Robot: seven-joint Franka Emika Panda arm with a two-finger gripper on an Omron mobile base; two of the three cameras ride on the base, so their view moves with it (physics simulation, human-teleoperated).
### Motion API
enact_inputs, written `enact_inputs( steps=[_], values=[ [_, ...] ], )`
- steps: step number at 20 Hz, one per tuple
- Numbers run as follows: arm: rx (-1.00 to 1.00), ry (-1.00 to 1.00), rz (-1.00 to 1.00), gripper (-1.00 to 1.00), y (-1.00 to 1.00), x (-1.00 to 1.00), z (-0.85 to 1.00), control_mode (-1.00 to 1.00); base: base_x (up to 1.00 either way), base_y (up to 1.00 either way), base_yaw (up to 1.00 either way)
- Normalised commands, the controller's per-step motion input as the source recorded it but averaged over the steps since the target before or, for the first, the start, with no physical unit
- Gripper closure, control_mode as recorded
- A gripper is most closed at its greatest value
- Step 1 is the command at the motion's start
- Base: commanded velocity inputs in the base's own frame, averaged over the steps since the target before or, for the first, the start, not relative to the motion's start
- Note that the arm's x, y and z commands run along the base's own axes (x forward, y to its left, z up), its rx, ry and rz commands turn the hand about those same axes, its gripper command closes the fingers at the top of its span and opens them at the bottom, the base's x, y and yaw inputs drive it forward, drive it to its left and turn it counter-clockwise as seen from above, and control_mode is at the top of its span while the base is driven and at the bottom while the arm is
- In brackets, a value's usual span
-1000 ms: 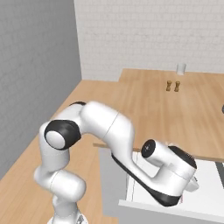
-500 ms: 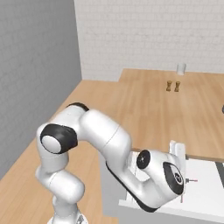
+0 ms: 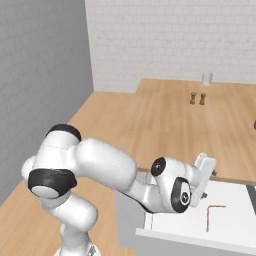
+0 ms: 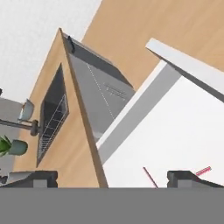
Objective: Take a straw from the drawer in front and place it inside the glass cup on the dining counter.
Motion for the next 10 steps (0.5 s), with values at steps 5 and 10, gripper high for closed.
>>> enact_inputs(
  steps=[5,10],
  values=[
    [0.54,0.47,-0.25,-1.00,-0.20,0.75,0.98,-1.00,0.00,0.00,0.00],
    [0.60,0.13,-0.25,-1.00,-0.38,0.33,0.25,-1.00,0.00,0.00,0.00]
  ],
)
